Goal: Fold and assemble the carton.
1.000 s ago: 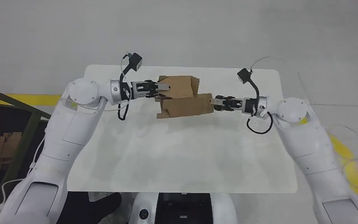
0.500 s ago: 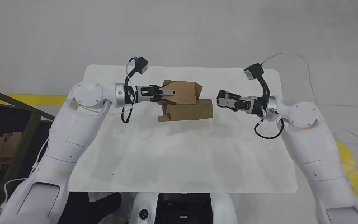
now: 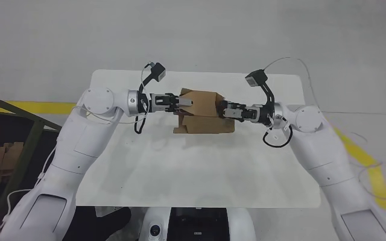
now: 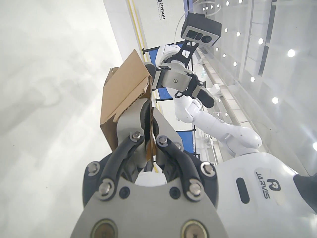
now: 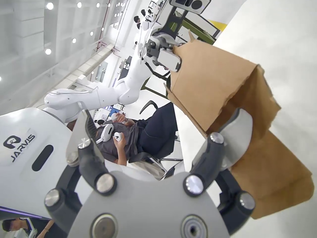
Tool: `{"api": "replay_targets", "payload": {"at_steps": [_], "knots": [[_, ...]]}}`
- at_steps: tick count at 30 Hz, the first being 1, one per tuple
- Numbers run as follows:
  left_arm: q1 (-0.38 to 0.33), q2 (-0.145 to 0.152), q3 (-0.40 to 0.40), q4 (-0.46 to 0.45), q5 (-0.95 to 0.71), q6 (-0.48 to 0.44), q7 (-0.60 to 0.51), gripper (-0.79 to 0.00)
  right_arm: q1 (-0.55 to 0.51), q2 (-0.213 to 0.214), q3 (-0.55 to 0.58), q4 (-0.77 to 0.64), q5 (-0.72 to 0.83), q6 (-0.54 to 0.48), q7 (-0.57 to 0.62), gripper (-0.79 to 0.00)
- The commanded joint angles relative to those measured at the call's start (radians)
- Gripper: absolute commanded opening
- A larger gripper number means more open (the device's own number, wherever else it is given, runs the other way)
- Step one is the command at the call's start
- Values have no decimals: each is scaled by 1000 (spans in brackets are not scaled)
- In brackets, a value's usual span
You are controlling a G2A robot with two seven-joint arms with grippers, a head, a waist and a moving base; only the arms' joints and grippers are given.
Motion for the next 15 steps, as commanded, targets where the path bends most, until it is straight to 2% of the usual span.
{"api": "replay_targets", "payload": {"at_steps": [1, 4, 15], "knots": [[-2, -1, 2, 0, -8, -2, -5, -785, 7, -4, -9, 11, 15, -2, 5, -15], [-5, -2, 3, -2, -15, -5, -7, -785, 18, -11, -26, 29, 34, 1, 16, -28], [-5, -4, 2, -20, -25, -15, -6, -785, 47, -40, -71, 114, 146, 20, 50, -240]]}}
